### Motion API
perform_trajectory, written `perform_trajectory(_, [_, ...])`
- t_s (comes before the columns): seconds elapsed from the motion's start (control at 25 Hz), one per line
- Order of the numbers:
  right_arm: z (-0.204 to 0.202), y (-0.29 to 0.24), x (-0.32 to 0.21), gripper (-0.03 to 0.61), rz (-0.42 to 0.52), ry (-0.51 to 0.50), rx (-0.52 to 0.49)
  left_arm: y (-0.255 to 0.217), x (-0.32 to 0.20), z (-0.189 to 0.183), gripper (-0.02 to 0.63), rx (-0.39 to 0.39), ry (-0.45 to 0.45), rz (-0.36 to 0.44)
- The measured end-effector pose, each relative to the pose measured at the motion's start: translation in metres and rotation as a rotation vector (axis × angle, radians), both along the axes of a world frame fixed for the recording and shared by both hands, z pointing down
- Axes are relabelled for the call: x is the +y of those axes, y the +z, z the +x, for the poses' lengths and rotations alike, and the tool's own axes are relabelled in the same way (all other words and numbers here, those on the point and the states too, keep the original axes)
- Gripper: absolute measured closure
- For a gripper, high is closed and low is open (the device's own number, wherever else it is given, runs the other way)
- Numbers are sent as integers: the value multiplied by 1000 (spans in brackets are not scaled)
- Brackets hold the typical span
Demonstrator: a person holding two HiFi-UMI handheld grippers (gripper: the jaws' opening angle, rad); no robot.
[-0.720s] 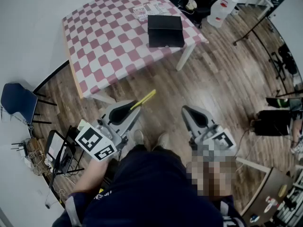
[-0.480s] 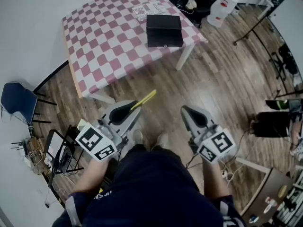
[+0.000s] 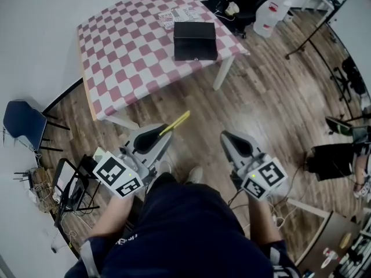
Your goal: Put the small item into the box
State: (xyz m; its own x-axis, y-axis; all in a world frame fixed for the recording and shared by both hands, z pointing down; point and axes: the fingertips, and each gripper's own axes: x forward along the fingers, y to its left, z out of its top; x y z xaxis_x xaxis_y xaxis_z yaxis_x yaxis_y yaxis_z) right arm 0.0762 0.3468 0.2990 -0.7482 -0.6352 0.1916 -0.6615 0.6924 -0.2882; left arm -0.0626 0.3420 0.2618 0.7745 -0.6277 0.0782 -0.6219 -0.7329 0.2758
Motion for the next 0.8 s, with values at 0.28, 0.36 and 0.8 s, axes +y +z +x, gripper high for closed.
perform_trajectory(0.28, [17, 6, -6, 560, -15, -8, -11, 3, -11, 12, 541, 2, -11, -4])
perform_trajectory(0.36, [21, 7, -13, 560, -19, -9, -10, 4, -18, 15, 541, 5, -10, -3])
perform_trajectory(0.8, [22, 27, -89, 560, -59, 4, 10, 28, -102, 15, 541, 30, 6, -39])
